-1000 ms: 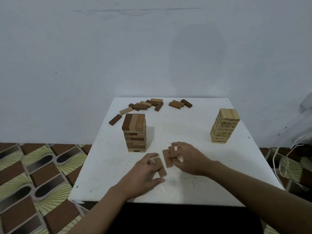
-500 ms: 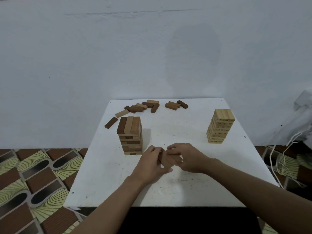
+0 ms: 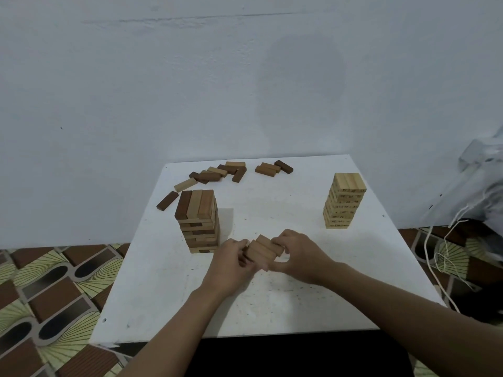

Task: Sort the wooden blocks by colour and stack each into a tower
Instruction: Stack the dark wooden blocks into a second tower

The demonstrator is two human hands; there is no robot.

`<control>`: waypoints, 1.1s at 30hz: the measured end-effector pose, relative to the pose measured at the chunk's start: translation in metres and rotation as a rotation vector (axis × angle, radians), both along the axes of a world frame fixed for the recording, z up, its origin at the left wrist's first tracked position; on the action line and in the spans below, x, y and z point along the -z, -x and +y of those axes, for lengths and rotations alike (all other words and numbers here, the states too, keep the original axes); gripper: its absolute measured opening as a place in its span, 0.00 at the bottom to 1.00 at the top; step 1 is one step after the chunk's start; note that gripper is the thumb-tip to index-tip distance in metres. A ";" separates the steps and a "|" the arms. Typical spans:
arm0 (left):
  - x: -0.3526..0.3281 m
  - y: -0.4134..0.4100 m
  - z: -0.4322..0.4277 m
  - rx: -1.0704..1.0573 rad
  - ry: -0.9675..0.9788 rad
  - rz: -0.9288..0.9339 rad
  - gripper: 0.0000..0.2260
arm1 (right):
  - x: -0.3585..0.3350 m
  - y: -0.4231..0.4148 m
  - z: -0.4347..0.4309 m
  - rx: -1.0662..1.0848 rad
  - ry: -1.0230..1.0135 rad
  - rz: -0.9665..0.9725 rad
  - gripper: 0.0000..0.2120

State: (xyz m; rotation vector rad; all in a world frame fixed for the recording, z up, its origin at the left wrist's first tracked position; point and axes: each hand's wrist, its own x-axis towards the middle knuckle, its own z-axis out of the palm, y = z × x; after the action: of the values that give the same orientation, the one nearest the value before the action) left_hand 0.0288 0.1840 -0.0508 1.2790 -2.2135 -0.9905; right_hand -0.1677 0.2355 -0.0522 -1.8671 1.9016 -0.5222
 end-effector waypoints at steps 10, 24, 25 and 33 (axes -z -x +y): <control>0.009 0.007 0.004 -0.089 0.053 0.042 0.11 | 0.007 0.001 -0.011 -0.091 0.022 0.059 0.23; 0.034 0.007 0.010 -0.027 0.132 0.116 0.24 | 0.002 0.014 -0.014 -0.150 0.045 0.026 0.22; 0.036 0.007 0.009 -0.026 0.127 0.125 0.24 | 0.002 0.013 -0.014 -0.147 0.041 0.020 0.23; 0.041 0.006 0.005 0.008 0.116 0.091 0.34 | 0.002 0.014 -0.017 -0.167 0.041 0.014 0.22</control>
State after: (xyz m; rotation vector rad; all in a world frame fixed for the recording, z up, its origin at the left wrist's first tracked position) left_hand 0.0225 0.1891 -0.0921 1.1521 -2.1751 -0.8906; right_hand -0.1820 0.2184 -0.0538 -2.0389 1.7356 -0.4977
